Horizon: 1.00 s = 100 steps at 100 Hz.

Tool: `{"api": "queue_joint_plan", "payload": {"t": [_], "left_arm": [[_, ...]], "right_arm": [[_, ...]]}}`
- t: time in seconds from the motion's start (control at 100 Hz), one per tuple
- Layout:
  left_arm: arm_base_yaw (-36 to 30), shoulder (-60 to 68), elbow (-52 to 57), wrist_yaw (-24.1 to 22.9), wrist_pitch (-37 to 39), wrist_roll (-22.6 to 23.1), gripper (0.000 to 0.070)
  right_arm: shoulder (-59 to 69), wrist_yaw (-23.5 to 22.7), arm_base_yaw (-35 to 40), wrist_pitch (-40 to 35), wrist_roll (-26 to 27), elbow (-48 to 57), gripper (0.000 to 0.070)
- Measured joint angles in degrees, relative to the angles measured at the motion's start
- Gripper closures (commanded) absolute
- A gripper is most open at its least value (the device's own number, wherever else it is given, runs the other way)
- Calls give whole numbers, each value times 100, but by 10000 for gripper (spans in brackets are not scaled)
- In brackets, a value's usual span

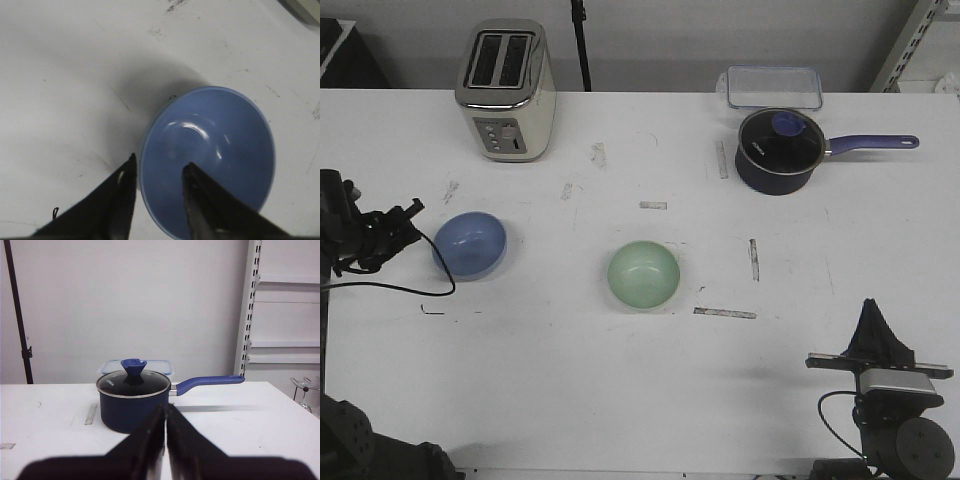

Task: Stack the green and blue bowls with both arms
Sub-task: 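Reach the left gripper forward to the rim of the light blue bowl, then grip the blue bowl rim with the left gripper and lift it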

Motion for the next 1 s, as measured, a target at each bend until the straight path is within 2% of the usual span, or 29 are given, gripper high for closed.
{"api": "queue_joint_plan", "payload": {"t": [0.13,0.8,0.84,0.92,1.0], "left_arm": [[-31,219,0,13,-26,0,359],[-400,1246,0,9,278,9,382],[-415,1305,0,4,282,9,407],[-459,1405,0,0,264,11,511],[-511,1440,0,-2,240,9,556]], "right_arm": [[0,0,0,-2,0,0,699],[0,0,0,0,0,0,699],[0,0,0,-2,0,0,699],[0,0,0,0,0,0,699],[0,0,0,0,0,0,699]]}}
